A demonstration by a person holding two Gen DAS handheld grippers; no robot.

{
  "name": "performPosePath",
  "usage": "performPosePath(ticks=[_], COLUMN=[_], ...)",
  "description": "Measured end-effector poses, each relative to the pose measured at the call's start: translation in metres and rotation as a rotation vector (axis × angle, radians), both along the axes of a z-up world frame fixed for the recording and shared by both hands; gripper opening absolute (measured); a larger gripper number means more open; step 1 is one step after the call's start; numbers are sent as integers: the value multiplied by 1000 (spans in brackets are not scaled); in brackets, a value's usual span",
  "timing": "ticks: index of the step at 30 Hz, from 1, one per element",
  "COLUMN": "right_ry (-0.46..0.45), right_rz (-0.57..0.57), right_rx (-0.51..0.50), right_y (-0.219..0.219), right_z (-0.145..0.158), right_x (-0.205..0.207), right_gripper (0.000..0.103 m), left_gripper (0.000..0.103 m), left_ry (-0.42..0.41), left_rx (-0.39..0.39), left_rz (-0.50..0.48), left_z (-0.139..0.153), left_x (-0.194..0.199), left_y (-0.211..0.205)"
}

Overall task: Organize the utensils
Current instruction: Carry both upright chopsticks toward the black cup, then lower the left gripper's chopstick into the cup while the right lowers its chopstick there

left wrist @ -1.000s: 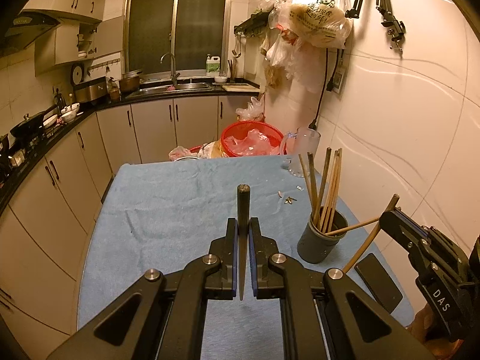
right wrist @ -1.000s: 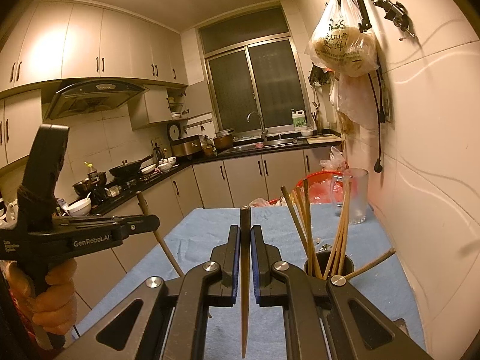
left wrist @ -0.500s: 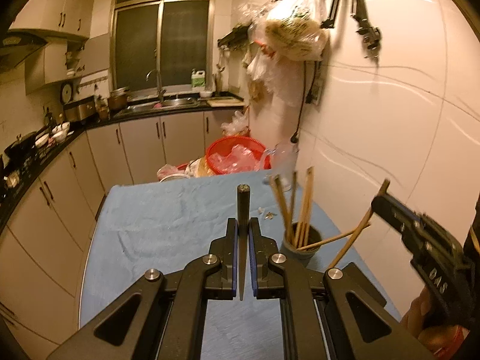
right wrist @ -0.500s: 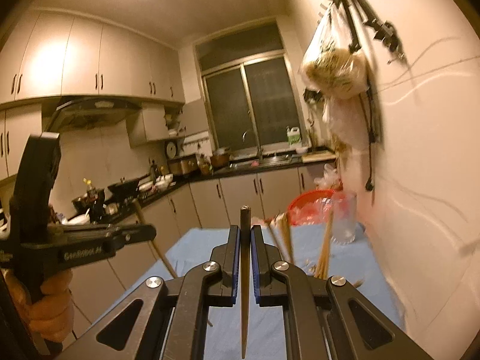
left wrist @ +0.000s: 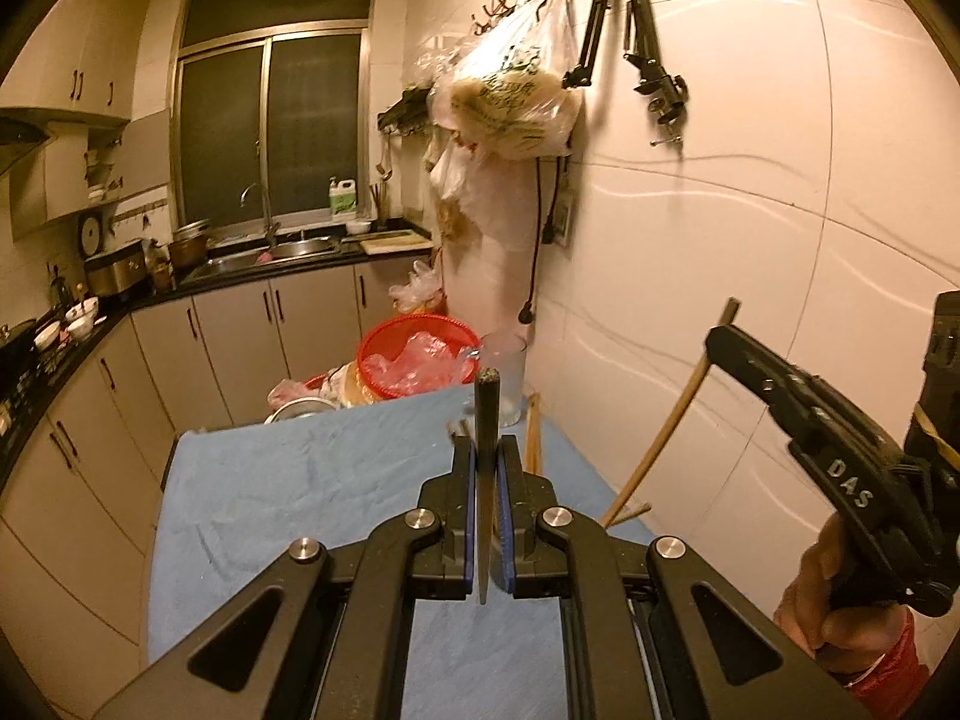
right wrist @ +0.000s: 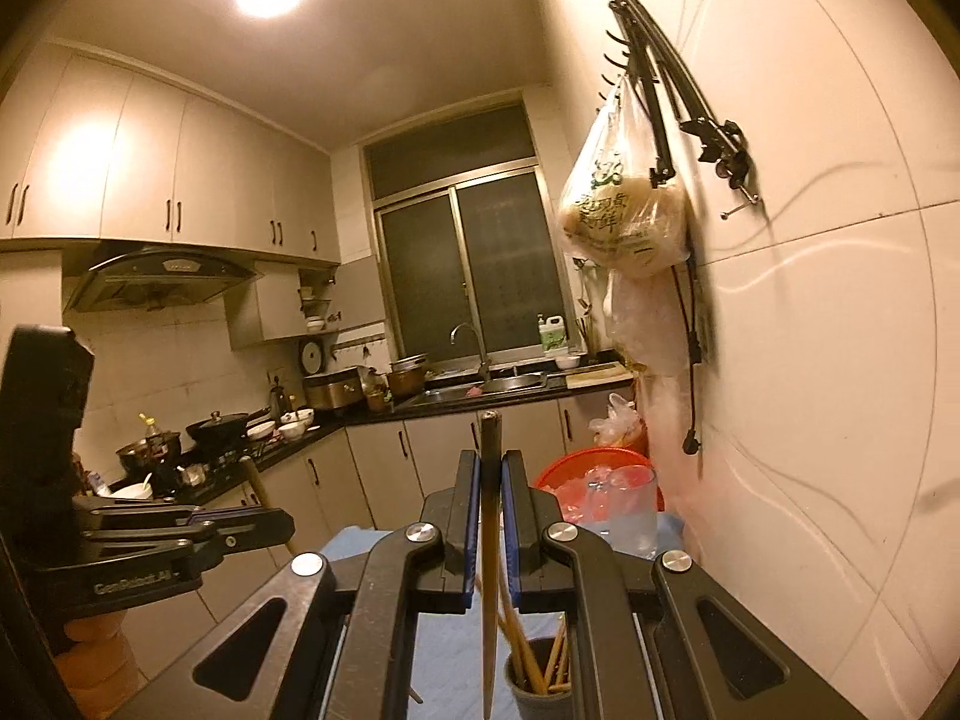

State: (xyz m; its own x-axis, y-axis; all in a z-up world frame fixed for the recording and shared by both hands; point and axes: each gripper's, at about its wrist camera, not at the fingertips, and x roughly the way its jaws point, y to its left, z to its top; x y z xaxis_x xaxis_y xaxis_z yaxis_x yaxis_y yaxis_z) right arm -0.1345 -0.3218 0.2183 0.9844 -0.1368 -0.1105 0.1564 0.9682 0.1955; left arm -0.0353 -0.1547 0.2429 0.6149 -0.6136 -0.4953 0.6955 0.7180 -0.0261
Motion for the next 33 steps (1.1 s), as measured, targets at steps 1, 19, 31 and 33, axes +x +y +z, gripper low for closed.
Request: performPosePath(ticks=[1,19,31,33], right_ry=[2,51,93,99], right_rz=[-3,-39,-52,-55], right_rx=[6,59,103,109], right_y=[-4,-61,-94,-99], right_z=[1,-3,-27,-31], right_x=[2,48,72,75], right_gripper=[7,8,8,8], left_gripper=[7,7,7,7], left_ry=[1,62,100,104], left_rx=[-1,8,46,51], left_rz=[-4,-17,-14,-13], left_z=[1,-14,-37,-40], left_x=[0,34,53,55], left_y=[-3,-58,-84,-89])
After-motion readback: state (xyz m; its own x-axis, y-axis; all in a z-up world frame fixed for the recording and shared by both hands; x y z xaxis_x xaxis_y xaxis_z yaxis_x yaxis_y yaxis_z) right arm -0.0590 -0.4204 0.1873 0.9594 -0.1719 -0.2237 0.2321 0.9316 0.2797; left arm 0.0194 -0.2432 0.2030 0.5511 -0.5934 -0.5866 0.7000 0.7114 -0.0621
